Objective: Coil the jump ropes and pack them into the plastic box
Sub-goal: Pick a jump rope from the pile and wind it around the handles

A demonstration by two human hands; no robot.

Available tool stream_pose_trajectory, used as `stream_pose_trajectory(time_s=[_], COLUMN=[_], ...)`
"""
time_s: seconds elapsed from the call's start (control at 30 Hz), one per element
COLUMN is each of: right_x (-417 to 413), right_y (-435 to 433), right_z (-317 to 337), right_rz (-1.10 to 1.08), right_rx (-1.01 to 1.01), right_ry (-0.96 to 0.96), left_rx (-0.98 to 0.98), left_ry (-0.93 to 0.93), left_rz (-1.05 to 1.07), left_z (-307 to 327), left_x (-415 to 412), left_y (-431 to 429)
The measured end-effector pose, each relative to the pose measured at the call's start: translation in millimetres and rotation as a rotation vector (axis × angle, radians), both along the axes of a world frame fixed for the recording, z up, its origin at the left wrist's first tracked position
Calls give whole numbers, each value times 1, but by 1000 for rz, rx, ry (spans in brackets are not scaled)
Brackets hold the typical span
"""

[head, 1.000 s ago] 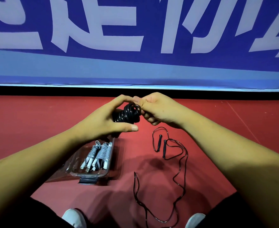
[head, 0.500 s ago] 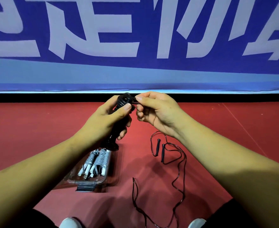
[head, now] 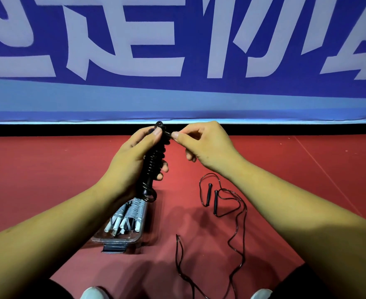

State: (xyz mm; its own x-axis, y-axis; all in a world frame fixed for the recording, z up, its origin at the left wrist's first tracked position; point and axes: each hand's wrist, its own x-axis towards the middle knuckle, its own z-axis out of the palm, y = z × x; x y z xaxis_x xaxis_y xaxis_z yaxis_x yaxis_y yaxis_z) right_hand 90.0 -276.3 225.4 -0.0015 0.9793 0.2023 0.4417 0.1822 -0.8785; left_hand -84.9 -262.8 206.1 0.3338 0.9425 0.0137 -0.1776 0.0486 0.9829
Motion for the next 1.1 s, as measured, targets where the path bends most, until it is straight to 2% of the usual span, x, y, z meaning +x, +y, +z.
stream_pose_trajectory(time_s=[0.17, 0.33, 0.4, 0.5, 0.57, 0.63, 0.77, 0.9, 0.97, 1.1], right_x=[-4, -1, -1, -5, -6, -9, -10, -10, -11, -12], right_y=[-2, -3, -3, -2, -1, -2, -1, -3, -3, 0], right_z=[1, 5, 5, 5, 6, 8, 7, 10, 12, 12], right_rz=[7, 12, -8, -4, 99, 220, 187, 212, 206, 160], right_rx=[54, 54, 60, 64, 19, -27, -46, -161, -190, -179], right_ry=[-186, -168, -66, 271, 510, 647, 622, 935, 1026, 938], left_rx=[-90, -118, -98, -117, -165, -180, -220, -242, -242, -254], left_ry=[-68, -72, -90, -79, -122, -177, -247, -299, -314, -300], left_rz=[7, -49, -94, -133, -148, -157, -206, -264, -286, -324], left_z=[-1, 4, 5, 5, 6, 7, 10, 10, 11, 10], left_x=[1, 6, 6, 4, 4, 3, -1, -1, -1, -2], left_y=[1, 5, 8, 6, 4, 4, 4, 2, 3, 1])
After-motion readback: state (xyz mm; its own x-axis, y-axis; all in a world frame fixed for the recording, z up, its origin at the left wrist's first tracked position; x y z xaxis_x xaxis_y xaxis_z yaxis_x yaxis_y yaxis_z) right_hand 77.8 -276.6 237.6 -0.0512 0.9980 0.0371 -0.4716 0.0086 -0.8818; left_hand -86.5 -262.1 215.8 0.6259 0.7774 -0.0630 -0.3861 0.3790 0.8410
